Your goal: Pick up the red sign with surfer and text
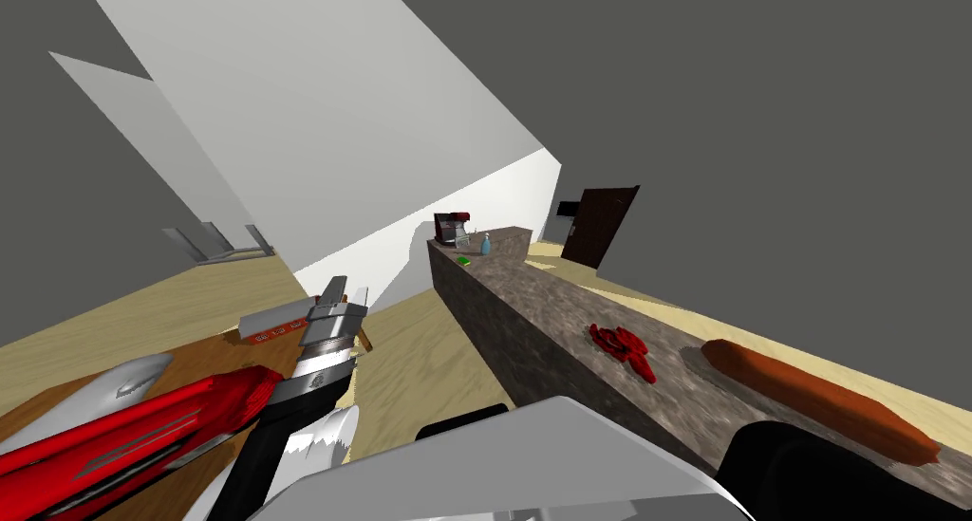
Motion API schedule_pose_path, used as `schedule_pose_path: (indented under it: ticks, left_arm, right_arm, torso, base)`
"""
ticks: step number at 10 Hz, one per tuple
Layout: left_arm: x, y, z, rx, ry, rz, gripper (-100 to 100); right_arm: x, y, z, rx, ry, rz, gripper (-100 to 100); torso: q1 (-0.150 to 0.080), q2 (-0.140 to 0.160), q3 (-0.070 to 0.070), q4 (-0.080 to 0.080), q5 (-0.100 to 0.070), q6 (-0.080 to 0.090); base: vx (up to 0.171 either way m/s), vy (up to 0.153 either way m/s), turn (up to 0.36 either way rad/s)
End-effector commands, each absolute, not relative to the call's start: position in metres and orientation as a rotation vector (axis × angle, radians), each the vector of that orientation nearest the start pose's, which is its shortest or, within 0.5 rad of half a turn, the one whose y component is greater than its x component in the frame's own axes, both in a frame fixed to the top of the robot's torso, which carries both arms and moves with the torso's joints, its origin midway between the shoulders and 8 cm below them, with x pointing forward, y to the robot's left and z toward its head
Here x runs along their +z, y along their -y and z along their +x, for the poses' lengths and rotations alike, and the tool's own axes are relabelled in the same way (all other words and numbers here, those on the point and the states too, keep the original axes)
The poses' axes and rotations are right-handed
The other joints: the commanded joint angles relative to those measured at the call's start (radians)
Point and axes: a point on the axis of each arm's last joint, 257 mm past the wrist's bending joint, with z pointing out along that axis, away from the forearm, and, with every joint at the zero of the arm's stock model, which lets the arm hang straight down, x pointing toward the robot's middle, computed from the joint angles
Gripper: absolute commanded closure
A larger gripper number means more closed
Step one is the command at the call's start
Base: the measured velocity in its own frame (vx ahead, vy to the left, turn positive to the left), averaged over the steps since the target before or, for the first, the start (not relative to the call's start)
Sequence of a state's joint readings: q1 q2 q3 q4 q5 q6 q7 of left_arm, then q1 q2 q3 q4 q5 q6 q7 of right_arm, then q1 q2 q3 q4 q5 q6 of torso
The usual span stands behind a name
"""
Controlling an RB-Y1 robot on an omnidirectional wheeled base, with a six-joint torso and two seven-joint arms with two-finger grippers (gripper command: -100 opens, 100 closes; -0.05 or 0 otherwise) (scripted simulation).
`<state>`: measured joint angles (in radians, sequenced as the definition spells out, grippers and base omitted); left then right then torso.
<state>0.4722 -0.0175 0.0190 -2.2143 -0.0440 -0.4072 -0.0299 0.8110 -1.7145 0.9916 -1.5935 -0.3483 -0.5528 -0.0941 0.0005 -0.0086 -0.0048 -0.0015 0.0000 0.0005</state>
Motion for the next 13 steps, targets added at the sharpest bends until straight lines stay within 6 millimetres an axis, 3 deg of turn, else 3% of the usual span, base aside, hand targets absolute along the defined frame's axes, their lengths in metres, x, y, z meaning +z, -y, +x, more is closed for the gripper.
schedule_pose_path:
  ticks: [1, 2, 4, 5, 8, 9, 10, 11, 12, 13]
  left_arm:
    - [-0.015, -0.286, 0.372, -1.205, -0.720, -0.738, 0]
    - [-0.015, -0.286, 0.372, -1.205, -0.720, -0.738, 0]
    - [-0.015, -0.286, 0.372, -1.205, -0.720, -0.738, 0]
    - [-0.015, -0.286, 0.372, -1.205, -0.720, -0.738, 0]
    - [-0.015, -0.286, 0.372, -1.205, -0.720, -0.738, 0]
    - [-0.015, -0.286, 0.372, -1.205, -0.720, -0.738, 0]
    - [-0.015, -0.286, 0.372, -1.205, -0.720, -0.738, 0]
    - [-0.015, -0.286, 0.372, -1.205, -0.720, -0.738, 0]
    - [-0.015, -0.286, 0.372, -1.205, -0.720, -0.738, 0]
    - [-0.015, -0.286, 0.372, -1.205, -0.720, -0.738, 0]
  right_arm:
    - [-0.370, 0.501, -0.089, 0.446, -3.001, 0.989, -100]
    - [-0.370, 0.501, -0.089, 0.446, -3.001, 0.989, -100]
    - [-0.352, 0.551, -0.095, 0.261, -3.043, 0.980, -100]
    - [-0.352, 0.551, -0.095, 0.261, -3.043, 0.980, -100]
    - [-0.332, 0.604, -0.088, 0.069, -3.044, 0.962, -100]
    - [-0.332, 0.604, -0.088, 0.069, -3.044, 0.962, -100]
    - [-0.326, 0.624, -0.074, 0.006, -3.020, 0.951, -100]
    - [-0.325, 0.630, -0.068, -0.012, -3.007, 0.946, -100]
    - [-0.325, 0.625, -0.074, 0.007, -3.016, 0.950, -100]
    - [-0.325, 0.627, -0.073, 0.002, -3.014, 0.948, 0]
  torso:
    - [0.000, 0.000, 0.000, 0.000, 0.000, 0.000]
    - [-0.001, 0.001, 0.001, 0.000, 0.000, 0.001]
    - [-0.001, 0.004, 0.002, 0.001, 0.000, 0.000]
    - [-0.002, 0.001, 0.001, 0.000, 0.000, 0.001]
    - [-0.002, -0.001, -0.001, 0.000, -0.001, 0.000]
    - [-0.004, -0.003, -0.002, -0.001, -0.001, 0.001]
    - [-0.004, 0.000, 0.000, 0.000, -0.001, 0.001]
    - [-0.007, -0.001, 0.000, 0.000, -0.002, 0.000]
    - [-0.010, -0.002, -0.001, -0.001, -0.003, 0.001]
    - [-0.006, 0.002, 0.001, 0.000, -0.002, 0.002]
  base:
    - [0.087, -0.003, 0.080]
    - [0.023, -0.010, -0.041]
    - [0.078, -0.015, 0.191]
    - [0.096, -0.031, 0.067]
    - [0.128, -0.044, 0.139]
    - [0.108, -0.069, 0.079]
    - [0.112, -0.108, 0.174]
    - [0.156, -0.163, 0.141]
    - [0.073, -0.078, 0.033]
    - [0.013, -0.014, 0.002]
